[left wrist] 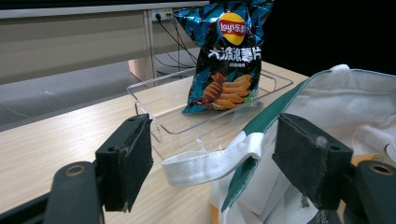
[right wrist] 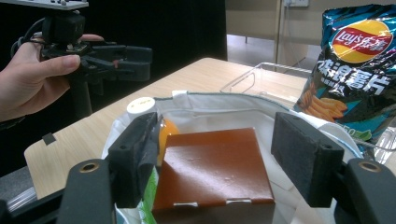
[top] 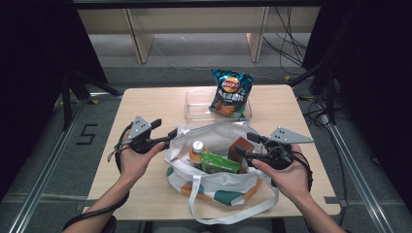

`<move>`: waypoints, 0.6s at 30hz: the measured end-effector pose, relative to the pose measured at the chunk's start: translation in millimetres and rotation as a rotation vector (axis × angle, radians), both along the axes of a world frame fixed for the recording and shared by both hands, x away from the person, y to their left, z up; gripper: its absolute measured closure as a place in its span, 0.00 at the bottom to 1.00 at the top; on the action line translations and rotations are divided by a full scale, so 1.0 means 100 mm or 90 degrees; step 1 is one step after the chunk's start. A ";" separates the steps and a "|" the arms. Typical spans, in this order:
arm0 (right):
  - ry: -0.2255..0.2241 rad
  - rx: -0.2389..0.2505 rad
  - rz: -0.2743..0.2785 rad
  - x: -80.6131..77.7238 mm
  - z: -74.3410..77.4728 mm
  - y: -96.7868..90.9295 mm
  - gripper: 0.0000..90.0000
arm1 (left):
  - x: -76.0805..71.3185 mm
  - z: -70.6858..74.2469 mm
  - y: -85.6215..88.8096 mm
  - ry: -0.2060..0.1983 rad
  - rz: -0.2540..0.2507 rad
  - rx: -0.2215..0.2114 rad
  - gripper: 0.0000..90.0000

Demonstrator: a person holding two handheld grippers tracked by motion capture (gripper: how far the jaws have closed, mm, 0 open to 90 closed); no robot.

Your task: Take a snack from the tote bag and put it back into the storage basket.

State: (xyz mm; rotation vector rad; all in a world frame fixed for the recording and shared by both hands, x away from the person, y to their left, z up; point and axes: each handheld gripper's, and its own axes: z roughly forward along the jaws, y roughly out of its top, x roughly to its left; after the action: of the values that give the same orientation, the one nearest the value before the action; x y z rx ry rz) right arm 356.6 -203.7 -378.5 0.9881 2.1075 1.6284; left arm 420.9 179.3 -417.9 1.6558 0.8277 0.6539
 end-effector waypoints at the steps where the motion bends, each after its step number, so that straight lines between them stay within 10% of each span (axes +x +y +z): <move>1: 0.000 0.000 0.000 0.00 0.00 0.00 0.36 | 0.00 0.00 0.00 0.000 0.000 0.000 0.30; 18: 0.006 -0.023 0.009 0.03 -0.14 0.04 0.34 | 0.00 0.00 0.00 -0.002 -0.002 -0.003 0.30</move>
State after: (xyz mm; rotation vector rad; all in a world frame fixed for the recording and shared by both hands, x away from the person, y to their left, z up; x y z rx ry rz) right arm 359.3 -199.6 -392.6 0.9731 2.1479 1.5892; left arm 421.3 179.3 -418.2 1.6516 0.8235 0.6510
